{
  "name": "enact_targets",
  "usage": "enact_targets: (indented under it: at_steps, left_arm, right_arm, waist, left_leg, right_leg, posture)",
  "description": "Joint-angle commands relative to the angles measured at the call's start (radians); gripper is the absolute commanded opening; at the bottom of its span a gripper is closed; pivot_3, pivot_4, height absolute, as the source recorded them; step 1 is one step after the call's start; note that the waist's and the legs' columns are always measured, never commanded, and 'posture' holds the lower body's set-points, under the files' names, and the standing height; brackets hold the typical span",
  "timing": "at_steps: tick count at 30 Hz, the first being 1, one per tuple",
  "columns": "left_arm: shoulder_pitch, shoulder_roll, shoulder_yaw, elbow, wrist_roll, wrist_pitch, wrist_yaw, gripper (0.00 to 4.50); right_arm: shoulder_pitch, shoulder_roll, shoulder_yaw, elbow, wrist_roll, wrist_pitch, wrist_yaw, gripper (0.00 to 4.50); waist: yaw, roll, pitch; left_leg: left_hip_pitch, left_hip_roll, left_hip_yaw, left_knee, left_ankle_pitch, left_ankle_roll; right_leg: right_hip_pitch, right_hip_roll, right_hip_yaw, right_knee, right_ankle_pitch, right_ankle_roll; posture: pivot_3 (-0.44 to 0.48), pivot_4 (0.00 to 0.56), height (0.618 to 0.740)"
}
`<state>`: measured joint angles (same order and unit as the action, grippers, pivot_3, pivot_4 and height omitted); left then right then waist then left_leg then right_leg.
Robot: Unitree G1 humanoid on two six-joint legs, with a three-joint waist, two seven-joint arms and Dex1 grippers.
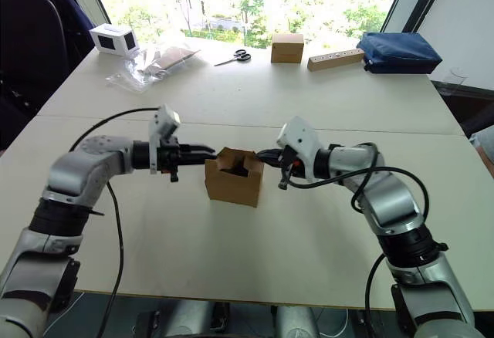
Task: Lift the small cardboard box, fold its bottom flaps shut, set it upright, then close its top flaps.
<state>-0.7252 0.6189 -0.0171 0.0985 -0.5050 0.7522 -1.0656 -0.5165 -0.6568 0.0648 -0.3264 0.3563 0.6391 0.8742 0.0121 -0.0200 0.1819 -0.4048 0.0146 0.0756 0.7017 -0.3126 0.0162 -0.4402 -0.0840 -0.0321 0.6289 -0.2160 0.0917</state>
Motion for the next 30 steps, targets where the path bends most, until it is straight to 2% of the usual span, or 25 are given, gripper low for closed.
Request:
enact_targets:
  at_steps: [1,4,7,12,16,19,22,27,30]
  left_arm:
    - [-0.089,0.018,0.028,0.085,0.002,-0.034,-0.028,1.01]
    - [-0.139,0.013,-0.047,0.256,0.110,-0.174,-0.074,1.01]
    - [-0.212,-0.029,-0.108,0.484,0.204,-0.323,-0.126,1.01]
    - [-0.339,-0.123,-0.143,0.821,0.307,-0.502,-0.161,1.01]
    - [-0.396,-0.176,-0.145,0.984,0.361,-0.583,-0.184,1.01]
    - [-0.416,-0.195,-0.135,1.042,0.380,-0.609,-0.206,1.01]
    - [-0.414,-0.227,-0.138,1.069,0.398,-0.624,-0.231,1.01]
    - [-0.390,-0.256,-0.124,1.035,0.394,-0.616,-0.291,1.01]
    - [-0.379,-0.261,-0.112,1.017,0.392,-0.610,-0.284,1.01]
  right_arm:
    - [-0.008,-0.045,-0.098,-0.111,0.079,0.046,0.002,0.00]
    - [-0.002,-0.068,-0.115,-0.233,0.163,0.135,-0.005,0.00]
    - [0.003,-0.072,-0.056,-0.362,0.218,0.214,-0.030,0.00]
    - [0.048,-0.077,0.109,-0.473,0.134,0.187,-0.081,0.00]
    - [0.015,-0.080,0.191,-0.473,0.064,0.172,-0.109,0.00]
    - [0.000,-0.083,0.241,-0.464,0.019,0.161,-0.117,0.00]
    - [-0.043,-0.104,0.333,-0.382,-0.107,0.093,-0.108,0.00]
    - [-0.083,-0.106,0.353,-0.308,-0.162,0.043,-0.080,0.00]
    - [-0.081,-0.102,0.358,-0.278,-0.191,0.008,-0.066,0.00]
  waist:
    - [0.000,0.000,0.000]
    - [-0.001,0.001,0.000]
    - [-0.001,0.000,0.000]
    - [0.001,-0.001,0.000]
    - [0.000,-0.001,0.000]
    - [-0.003,-0.001,0.000]
    - [-0.004,-0.001,0.000]
    - [-0.001,-0.001,0.000]
    - [-0.002,-0.001,0.000]
  left_leg:
    - [0.000,0.000,0.000,0.000,0.000,0.000]
    - [0.001,0.000,0.001,0.000,0.000,0.000]
    - [0.001,0.000,0.001,0.000,0.000,0.000]
    - [-0.002,-0.001,0.001,0.000,0.000,0.000]
    - [-0.003,-0.002,0.002,0.001,0.000,0.000]
    - [-0.003,-0.002,0.001,0.001,0.000,0.000]
    - [-0.003,-0.001,0.001,0.001,0.000,0.000]
    - [-0.003,-0.001,0.001,0.001,0.000,0.000]
    - [-0.003,-0.001,0.001,0.001,0.000,0.001]
  right_leg:
    - [0.000,0.000,0.000,0.000,0.000,0.000]
    - [0.000,0.000,0.000,0.000,0.000,0.000]
    - [0.000,0.001,0.000,0.000,0.000,0.000]
    - [-0.001,0.002,-0.001,-0.001,0.000,0.000]
    - [-0.001,0.000,-0.001,-0.001,0.000,0.000]
    - [-0.002,0.000,-0.001,-0.001,0.000,0.000]
    - [-0.002,0.001,-0.002,0.000,0.000,0.000]
    - [-0.002,0.001,-0.002,0.000,0.000,0.000]
    - [-0.002,0.001,-0.002,-0.001,0.000,0.000]
  posture:
    - [0.000,0.150,0.740]
    - [0.000,0.150,0.740]
    - [0.000,0.150,0.740]
    - [0.000,0.150,0.740]
    - [0.000,0.150,0.740]
    - [0.000,0.150,0.740]
    - [0.000,0.150,0.740]
    - [0.000,0.150,0.740]
    - [0.000,0.150,0.740]
